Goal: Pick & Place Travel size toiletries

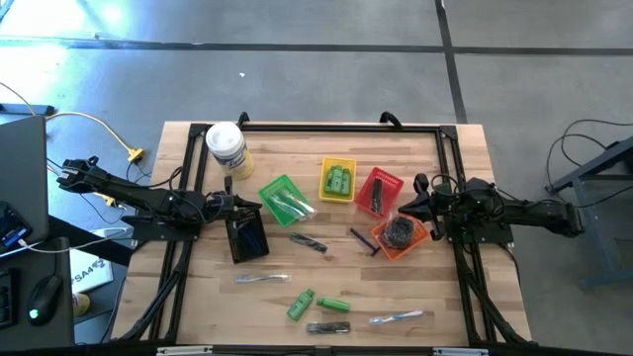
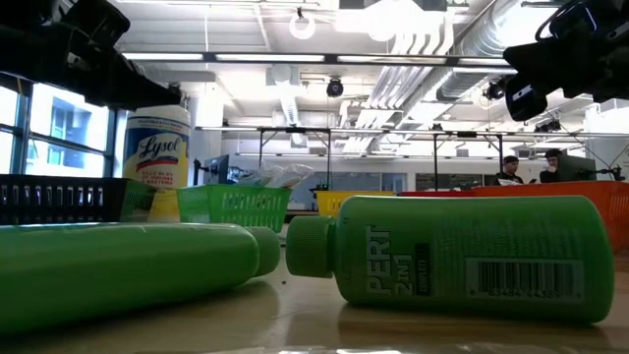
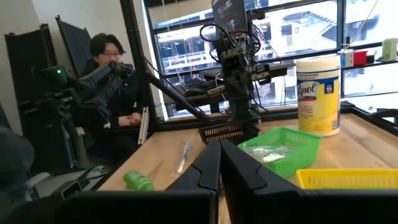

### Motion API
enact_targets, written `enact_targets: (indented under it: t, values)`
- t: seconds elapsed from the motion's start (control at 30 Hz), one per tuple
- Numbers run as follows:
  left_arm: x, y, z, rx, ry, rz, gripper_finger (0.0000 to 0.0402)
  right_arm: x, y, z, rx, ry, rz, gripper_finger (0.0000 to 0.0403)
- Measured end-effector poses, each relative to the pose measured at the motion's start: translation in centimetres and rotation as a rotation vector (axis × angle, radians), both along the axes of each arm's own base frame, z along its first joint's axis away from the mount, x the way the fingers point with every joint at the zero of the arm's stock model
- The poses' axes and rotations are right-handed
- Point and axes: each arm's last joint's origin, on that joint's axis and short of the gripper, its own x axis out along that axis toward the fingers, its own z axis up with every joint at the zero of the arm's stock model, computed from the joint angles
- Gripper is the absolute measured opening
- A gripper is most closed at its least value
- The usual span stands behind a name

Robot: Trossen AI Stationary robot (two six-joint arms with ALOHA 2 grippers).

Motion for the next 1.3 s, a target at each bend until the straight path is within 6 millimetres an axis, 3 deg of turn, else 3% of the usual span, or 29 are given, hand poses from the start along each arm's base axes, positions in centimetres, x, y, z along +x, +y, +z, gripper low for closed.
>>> enact_targets:
  t: [1.3]
  values:
    - [0.05, -0.05, 0.34, -0.017, -0.035, -0.012, 0.0003, -0.03, 0.18, -0.05, -0.011, -0.001, 0.063, 0.0003]
